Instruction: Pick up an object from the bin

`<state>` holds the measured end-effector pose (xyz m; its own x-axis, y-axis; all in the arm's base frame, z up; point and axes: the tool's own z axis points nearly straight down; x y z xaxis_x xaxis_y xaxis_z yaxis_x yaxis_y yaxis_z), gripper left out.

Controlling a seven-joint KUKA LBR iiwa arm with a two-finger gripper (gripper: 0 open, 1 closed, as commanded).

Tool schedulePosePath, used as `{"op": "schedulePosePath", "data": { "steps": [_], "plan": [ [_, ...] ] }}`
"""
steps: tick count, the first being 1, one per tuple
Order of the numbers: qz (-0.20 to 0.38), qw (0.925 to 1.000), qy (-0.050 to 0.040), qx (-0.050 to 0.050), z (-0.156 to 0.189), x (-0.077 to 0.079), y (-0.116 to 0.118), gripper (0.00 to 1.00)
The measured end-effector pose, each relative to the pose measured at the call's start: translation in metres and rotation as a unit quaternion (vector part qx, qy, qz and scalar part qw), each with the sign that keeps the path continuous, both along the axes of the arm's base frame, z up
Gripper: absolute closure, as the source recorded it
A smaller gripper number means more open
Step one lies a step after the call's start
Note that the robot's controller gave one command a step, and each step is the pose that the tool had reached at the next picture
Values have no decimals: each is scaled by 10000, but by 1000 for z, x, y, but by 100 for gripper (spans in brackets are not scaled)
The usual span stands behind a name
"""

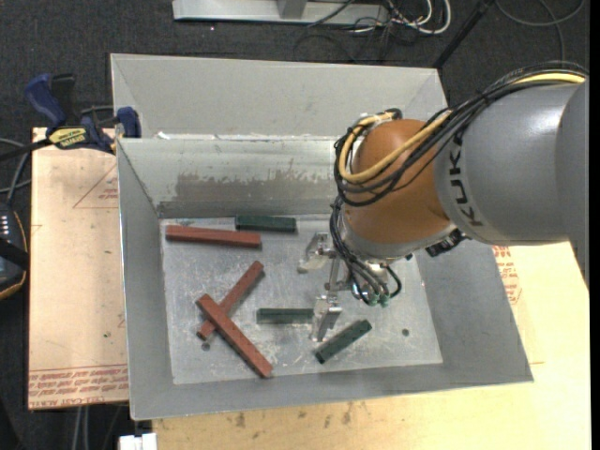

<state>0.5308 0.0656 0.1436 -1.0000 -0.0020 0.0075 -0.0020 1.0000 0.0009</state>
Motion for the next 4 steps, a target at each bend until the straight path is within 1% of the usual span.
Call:
{"op": "schedulePosePath", "data": {
  "steps": [1,2,3,4],
  "plan": [
    [-7,10000,-36,2,4,2,0,0],
    [-67,9998,-165,24,-65,20,0,100],
    [-69,9998,-165,25,-65,20,0,100],
    [-84,10000,-50,3,61,25,17,100]
  ]
}}
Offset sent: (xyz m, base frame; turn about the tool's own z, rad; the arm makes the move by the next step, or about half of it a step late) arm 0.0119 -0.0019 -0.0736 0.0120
